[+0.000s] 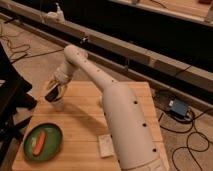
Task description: Place the eraser in the ceramic cup
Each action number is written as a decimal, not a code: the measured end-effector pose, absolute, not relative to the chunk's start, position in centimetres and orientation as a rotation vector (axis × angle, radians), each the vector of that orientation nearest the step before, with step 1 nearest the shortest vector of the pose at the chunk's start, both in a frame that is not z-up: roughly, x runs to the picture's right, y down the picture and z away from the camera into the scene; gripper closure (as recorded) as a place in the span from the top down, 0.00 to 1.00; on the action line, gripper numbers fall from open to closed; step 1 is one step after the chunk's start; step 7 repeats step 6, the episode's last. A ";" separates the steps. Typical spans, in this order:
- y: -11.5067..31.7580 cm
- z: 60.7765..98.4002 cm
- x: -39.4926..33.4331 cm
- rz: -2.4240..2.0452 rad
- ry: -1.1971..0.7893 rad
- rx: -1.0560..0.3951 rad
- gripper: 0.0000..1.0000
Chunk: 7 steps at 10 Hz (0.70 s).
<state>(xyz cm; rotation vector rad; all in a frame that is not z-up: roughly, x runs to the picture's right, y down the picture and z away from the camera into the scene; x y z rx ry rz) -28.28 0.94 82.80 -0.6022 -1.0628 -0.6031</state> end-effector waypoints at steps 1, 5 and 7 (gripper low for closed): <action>0.6 82.7 -28.1 -0.601 -1.062 -0.595 0.66; -1.4 82.8 -26.0 -0.585 -1.025 -0.558 0.66; -1.8 83.0 -25.3 -0.575 -1.013 -0.552 0.66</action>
